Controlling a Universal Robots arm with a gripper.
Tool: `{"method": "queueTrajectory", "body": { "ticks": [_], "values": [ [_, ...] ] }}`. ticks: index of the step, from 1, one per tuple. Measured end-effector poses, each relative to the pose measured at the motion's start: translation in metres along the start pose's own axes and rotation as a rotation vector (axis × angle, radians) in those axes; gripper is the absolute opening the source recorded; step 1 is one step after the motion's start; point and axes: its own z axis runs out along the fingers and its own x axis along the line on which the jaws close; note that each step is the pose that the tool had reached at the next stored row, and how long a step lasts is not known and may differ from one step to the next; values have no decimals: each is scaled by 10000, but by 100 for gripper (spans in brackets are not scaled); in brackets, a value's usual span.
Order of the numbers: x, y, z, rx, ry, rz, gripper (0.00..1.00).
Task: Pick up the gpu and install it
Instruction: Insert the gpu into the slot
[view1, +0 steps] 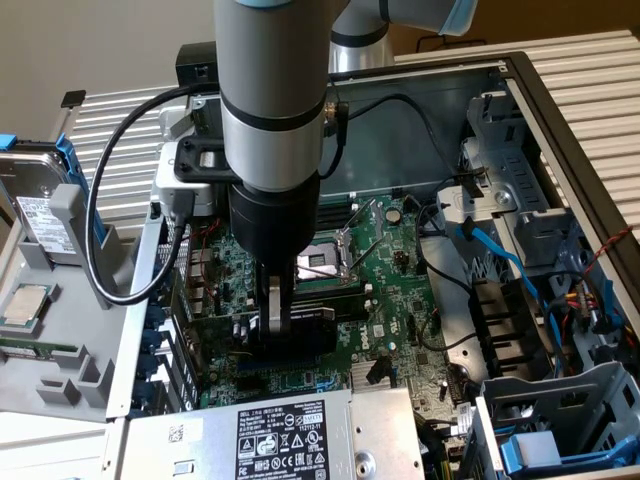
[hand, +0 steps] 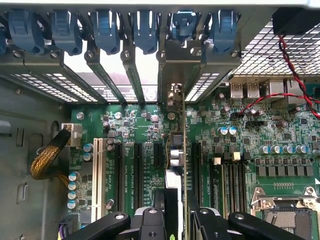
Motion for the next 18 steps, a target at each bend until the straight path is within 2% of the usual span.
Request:
{"method": "queueTrajectory", "body": {
  "ticks": [18],
  "values": [
    [-3,1,12,32,-1,-1,27]
  ]
}}
